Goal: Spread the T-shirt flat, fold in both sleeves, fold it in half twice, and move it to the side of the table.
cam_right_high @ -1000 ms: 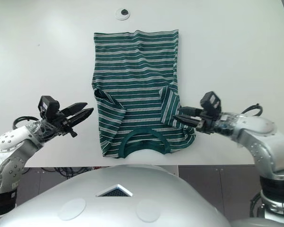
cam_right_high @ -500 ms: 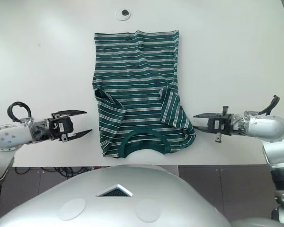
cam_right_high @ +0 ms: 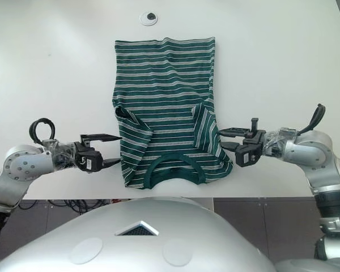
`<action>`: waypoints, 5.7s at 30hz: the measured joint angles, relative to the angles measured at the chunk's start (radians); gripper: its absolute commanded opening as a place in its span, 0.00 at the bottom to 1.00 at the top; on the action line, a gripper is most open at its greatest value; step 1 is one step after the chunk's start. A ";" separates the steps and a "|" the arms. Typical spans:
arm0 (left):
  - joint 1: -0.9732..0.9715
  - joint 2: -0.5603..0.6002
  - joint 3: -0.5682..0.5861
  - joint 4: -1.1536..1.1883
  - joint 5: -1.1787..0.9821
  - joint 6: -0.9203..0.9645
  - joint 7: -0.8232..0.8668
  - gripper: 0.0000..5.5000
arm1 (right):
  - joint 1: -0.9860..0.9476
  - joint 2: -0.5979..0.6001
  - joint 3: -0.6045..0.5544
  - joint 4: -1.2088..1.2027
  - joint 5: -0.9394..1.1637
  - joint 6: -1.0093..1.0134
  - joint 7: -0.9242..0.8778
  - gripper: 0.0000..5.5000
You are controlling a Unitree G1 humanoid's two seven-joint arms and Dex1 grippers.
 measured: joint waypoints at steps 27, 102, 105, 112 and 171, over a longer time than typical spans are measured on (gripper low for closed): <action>-0.104 0.107 -0.102 -0.125 0.054 0.105 -0.085 0.58 | -0.133 -0.089 0.135 0.169 -0.224 -0.360 -0.200 0.47; -0.960 -0.596 0.180 0.963 -0.349 0.439 0.123 0.01 | -0.954 0.622 -0.003 1.082 0.160 0.663 -0.327 0.00; -0.852 -0.597 0.069 0.827 -0.274 0.467 0.074 0.00 | -0.923 0.621 0.035 1.062 0.105 0.628 -0.310 0.00; -0.858 -0.538 -0.124 0.820 -0.058 0.517 0.041 0.00 | -0.895 0.589 0.173 1.023 -0.045 0.594 -0.282 0.00; -0.704 -0.256 -0.223 0.469 -0.055 0.517 -0.110 0.00 | -0.442 0.321 0.346 -0.114 0.185 1.352 0.113 0.00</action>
